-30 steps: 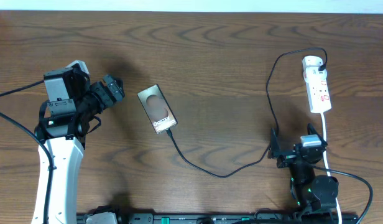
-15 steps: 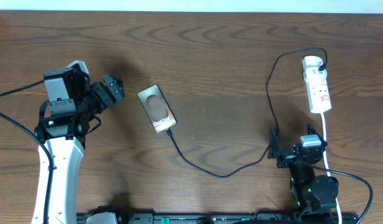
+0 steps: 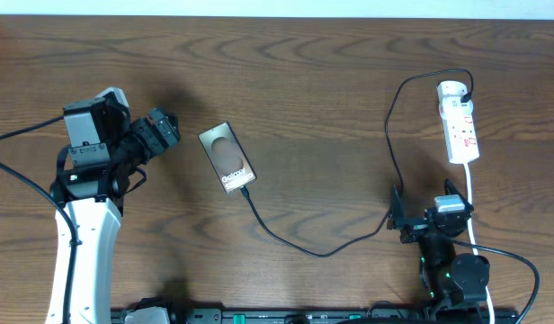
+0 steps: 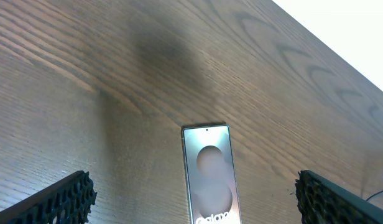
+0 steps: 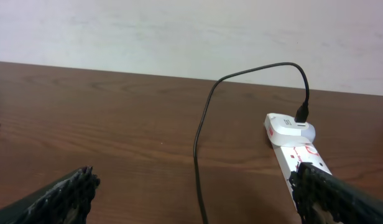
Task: Plug charger to phone and switch on socket
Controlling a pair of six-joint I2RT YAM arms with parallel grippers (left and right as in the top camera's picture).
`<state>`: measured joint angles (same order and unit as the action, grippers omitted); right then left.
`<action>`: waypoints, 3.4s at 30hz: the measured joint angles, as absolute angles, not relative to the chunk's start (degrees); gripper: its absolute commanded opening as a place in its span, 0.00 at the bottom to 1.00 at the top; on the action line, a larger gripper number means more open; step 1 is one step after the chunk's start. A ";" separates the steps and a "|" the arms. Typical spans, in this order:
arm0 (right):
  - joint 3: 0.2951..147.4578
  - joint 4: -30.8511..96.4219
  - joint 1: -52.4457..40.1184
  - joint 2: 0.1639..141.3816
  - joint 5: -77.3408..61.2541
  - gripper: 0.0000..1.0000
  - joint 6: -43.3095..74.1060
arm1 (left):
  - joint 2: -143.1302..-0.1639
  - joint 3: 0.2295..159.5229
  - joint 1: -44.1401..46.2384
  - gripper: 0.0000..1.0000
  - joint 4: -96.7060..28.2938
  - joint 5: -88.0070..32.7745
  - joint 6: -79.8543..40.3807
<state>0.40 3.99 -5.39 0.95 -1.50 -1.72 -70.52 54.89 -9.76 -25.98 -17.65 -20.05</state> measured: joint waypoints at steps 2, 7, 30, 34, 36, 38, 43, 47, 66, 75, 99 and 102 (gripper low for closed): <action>0.40 3.99 -5.39 0.95 -1.52 0.99 -1.72 | -70.52 54.89 -9.76 0.99 -25.98 -17.65 -20.08; 0.40 3.99 -5.39 0.95 -1.50 0.99 -1.72 | -70.52 54.89 -9.76 0.98 -25.96 -17.65 -20.08; 0.40 4.03 -5.39 0.95 -1.52 0.99 -1.72 | -37.74 32.82 -4.69 0.99 -3.22 -8.82 -4.21; 0.40 4.03 -5.39 0.95 -1.52 0.99 -1.72 | -27.29 24.12 -3.09 0.99 -1.23 -8.78 1.89; 0.40 4.01 -5.39 0.95 -1.52 0.99 -1.72 | -22.22 19.79 -2.94 0.99 -1.17 -8.62 3.66; 0.40 4.01 -5.39 0.95 -1.52 0.99 -1.72 | -17.34 15.51 -2.92 0.99 -1.19 -8.56 4.82; 0.40 4.03 -5.39 0.91 -1.54 0.99 -1.69 | -6.55 6.22 -2.90 0.98 -1.41 -8.16 6.20; 0.40 4.01 -5.39 0.86 -1.54 0.99 -1.69 | -1.43 1.63 -2.90 0.99 -1.43 -7.99 6.31; 0.40 4.01 -5.39 0.84 -1.56 0.99 -1.69 | -0.64 1.32 -2.76 0.99 -1.65 -7.09 6.33; 0.40 4.01 -5.39 0.84 -1.56 0.99 -1.69 | -0.64 1.32 -2.76 0.99 -1.65 -7.09 6.33; 0.40 4.01 -5.39 0.84 -1.56 0.99 -1.69 | -0.64 1.32 -2.79 0.99 -1.65 -7.09 6.33; 0.40 4.01 -5.39 0.84 -1.56 0.99 -1.69 | -0.64 1.32 -2.76 0.98 -1.65 -7.09 6.33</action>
